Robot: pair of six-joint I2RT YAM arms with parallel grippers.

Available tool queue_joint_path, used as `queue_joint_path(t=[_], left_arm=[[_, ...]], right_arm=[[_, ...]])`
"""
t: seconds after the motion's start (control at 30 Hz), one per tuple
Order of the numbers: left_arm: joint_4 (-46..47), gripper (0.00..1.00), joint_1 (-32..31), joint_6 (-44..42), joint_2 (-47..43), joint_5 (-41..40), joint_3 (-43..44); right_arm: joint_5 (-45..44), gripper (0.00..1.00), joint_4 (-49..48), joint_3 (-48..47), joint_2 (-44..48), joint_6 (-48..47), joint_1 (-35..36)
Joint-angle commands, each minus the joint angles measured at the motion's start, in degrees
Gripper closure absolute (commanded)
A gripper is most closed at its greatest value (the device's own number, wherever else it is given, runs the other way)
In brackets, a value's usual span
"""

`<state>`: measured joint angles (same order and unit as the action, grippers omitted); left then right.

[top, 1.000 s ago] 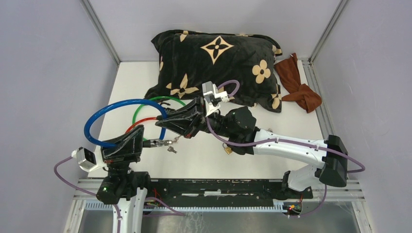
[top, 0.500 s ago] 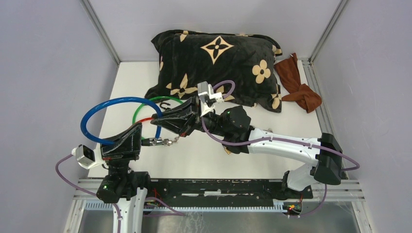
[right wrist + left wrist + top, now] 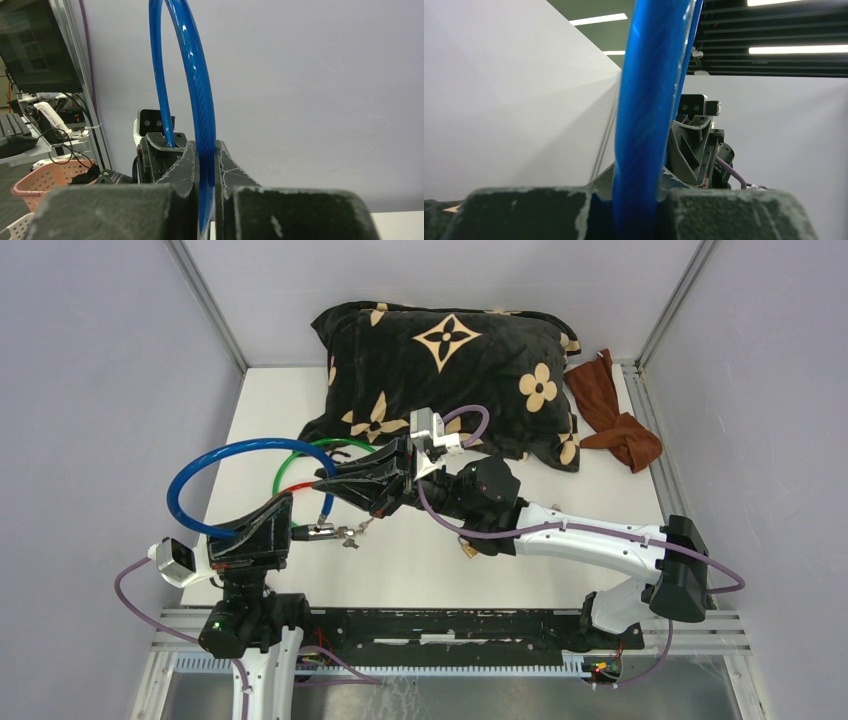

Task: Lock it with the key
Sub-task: Lock the lock.

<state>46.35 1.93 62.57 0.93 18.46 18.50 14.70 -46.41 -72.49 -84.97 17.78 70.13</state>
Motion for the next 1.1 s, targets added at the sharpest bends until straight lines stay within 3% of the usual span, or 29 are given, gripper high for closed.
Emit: queue_joint_path(t=[0.0,0.77,0.9,1.07], left_arm=[[1.2,0.98,0.7,1.6,-0.4,-1.1,1.8],[0.7,0.98,1.1,2.6,-0.4,-4.5,1.7],[1.0,0.98,1.1,2.2,-0.4,-5.1,1.9],[1.0,0.98,1.2,1.8,-0.4,-4.9,1.8]], right_arm=[[-0.2,1.00,-3.0,-1.7,0.2,2.1,0.3],[1.4,1.00,-10.6,2.4,-3.8,10.3,0.3],[1.9,0.85,-9.0,2.5,-3.4,9.9,0.3],[2.2,0.81,-7.0,3.4,-2.7,9.1,0.3]])
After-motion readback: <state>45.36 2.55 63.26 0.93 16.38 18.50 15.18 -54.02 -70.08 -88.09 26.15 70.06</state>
